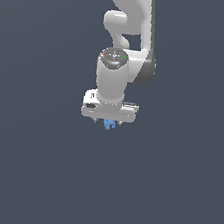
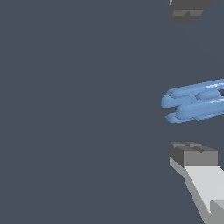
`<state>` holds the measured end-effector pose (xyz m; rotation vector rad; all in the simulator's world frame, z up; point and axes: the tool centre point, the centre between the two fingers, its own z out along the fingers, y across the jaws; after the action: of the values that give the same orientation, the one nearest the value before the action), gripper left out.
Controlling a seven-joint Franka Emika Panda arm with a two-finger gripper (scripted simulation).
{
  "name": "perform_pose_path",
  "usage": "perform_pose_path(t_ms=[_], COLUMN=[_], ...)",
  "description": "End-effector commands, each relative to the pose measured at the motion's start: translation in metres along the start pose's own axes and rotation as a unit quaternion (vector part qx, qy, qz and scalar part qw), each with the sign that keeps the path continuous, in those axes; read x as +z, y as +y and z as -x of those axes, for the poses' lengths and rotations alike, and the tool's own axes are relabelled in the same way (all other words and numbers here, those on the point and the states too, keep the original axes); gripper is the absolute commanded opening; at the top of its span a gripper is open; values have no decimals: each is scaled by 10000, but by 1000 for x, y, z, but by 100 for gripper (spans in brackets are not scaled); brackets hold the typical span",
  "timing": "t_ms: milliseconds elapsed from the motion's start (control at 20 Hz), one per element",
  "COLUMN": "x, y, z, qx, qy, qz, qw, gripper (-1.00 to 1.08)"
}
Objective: Pick up the object and move it to a goal position.
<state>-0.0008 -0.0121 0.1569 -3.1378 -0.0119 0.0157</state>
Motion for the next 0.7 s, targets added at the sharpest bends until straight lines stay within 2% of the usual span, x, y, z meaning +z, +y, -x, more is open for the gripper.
perform_pose_path(t_ms=[0,650], x=[0,-5], y=[0,8], z=[0,-1], qx=[0,33], qy=[0,63], qz=[0,74], qw=[10000,9999], gripper=[100,100])
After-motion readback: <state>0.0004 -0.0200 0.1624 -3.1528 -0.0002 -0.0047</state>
